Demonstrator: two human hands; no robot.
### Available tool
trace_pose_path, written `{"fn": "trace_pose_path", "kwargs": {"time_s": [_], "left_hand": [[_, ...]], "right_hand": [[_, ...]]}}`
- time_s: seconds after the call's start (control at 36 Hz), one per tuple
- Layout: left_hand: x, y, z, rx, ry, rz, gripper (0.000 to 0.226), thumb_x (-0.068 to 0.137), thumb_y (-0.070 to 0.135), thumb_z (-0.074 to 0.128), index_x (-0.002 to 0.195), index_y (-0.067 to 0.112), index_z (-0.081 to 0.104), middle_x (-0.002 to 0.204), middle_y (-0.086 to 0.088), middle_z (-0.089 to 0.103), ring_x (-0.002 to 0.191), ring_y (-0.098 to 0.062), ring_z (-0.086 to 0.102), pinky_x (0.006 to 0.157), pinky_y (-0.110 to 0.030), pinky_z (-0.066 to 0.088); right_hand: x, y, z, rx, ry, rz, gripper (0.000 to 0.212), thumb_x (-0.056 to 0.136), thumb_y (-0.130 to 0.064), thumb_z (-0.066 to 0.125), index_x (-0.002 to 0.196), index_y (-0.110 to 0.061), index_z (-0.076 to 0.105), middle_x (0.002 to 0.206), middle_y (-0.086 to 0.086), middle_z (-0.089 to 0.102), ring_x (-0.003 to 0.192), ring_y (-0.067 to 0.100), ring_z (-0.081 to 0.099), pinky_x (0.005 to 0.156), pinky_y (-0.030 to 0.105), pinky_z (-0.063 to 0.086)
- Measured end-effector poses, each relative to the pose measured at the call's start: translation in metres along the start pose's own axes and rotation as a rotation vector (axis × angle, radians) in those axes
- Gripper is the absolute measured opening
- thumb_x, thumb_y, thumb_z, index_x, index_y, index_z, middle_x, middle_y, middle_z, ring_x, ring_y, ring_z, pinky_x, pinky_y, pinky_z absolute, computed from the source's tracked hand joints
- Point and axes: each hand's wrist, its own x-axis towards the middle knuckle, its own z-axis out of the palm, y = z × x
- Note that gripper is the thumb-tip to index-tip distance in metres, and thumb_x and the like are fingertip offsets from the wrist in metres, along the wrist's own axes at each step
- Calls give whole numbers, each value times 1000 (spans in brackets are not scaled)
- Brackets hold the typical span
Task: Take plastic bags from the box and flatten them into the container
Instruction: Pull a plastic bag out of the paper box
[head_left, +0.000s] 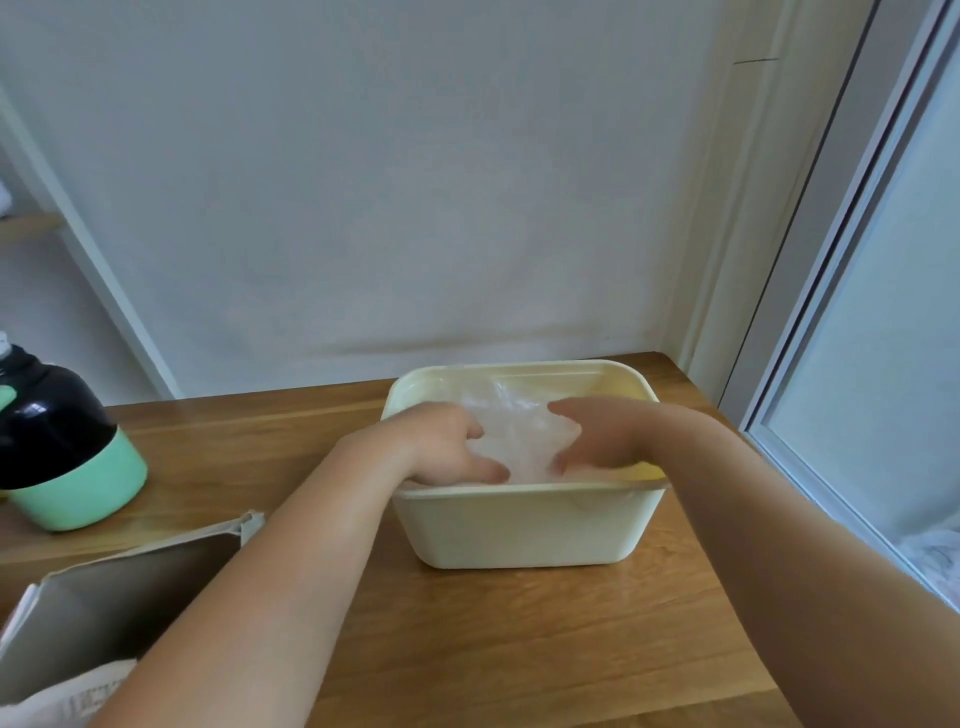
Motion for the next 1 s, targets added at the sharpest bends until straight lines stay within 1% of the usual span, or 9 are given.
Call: {"fn": "trace_pose_path", "kwargs": {"time_s": [0.22, 0.33, 0.47, 0.58, 0.67, 0.75, 0.81, 0.89, 1.0], "left_hand": [[-60, -28, -18, -195, 422, 37, 35, 93, 45, 54, 125, 32, 63, 127, 11, 59, 119, -11, 53, 92, -24, 40], [-96, -49, -14, -309, 527, 70, 25, 97, 34, 54, 117, 31, 68, 108, 23, 61, 101, 1, 53, 73, -5, 34], [-146, -90, 3, -383, 613, -11, 18, 96, 33, 54, 107, 35, 69, 99, 29, 61, 91, 13, 52, 72, -6, 35], [-182, -125, 21, -334, 657, -136, 15, 98, 31, 52, 97, 38, 65, 90, 28, 59, 87, 8, 52, 69, -10, 38], [-194, -139, 36, -258, 501, -193, 10, 93, 41, 57, 98, 37, 65, 92, 19, 64, 89, 1, 59, 78, -25, 51], [-203, -144, 46, -173, 296, -202, 21, 84, 44, 69, 103, 38, 66, 98, 20, 64, 92, 3, 58, 83, -27, 52], [-208, -145, 48, -88, 274, -179, 21, 85, 33, 69, 105, 38, 69, 99, 20, 65, 93, 1, 58, 83, -28, 51], [-209, -148, 51, -96, 395, -132, 22, 89, 23, 66, 105, 36, 72, 97, 19, 64, 95, -2, 58, 84, -29, 50], [-199, -155, 58, -44, 653, -1, 19, 87, 14, 68, 95, 28, 78, 88, 11, 68, 85, -13, 63, 79, -38, 52]], "right_hand": [[-44, -28, -13, 148, 411, -115, 44, 93, -28, 52, 137, -24, 47, 134, -6, 53, 122, 14, 50, 99, 26, 37], [-66, -63, 2, 311, 600, -261, 32, 94, -25, 52, 125, -23, 57, 107, -11, 60, 98, 9, 56, 78, 20, 39], [-79, -118, 39, 555, 575, -424, 12, 91, -23, 54, 102, -25, 60, 84, -16, 59, 69, 0, 54, 55, 7, 39], [-72, -161, 77, 549, 438, -466, 30, 92, -34, 55, 118, -19, 59, 96, -11, 59, 83, 2, 55, 66, 14, 42], [-63, -184, 98, 551, 333, -414, 53, 91, -43, 55, 137, -21, 43, 125, -3, 56, 104, 11, 56, 77, 21, 41], [-55, -202, 114, 537, 144, -289, 68, 91, -37, 57, 149, -20, 24, 138, 4, 47, 90, 19, 64, 74, 30, 56], [-51, -207, 121, 517, 83, -257, 59, 93, -24, 55, 146, -16, 31, 128, 5, 54, 80, 19, 65, 71, 33, 59], [-47, -205, 122, 530, 213, -320, 40, 92, -16, 52, 132, -13, 52, 118, 3, 63, 86, 17, 65, 76, 29, 55], [-48, -202, 119, 521, 392, -411, 46, 92, -12, 50, 137, -19, 49, 125, -1, 61, 113, 15, 57, 83, 19, 41]]}}
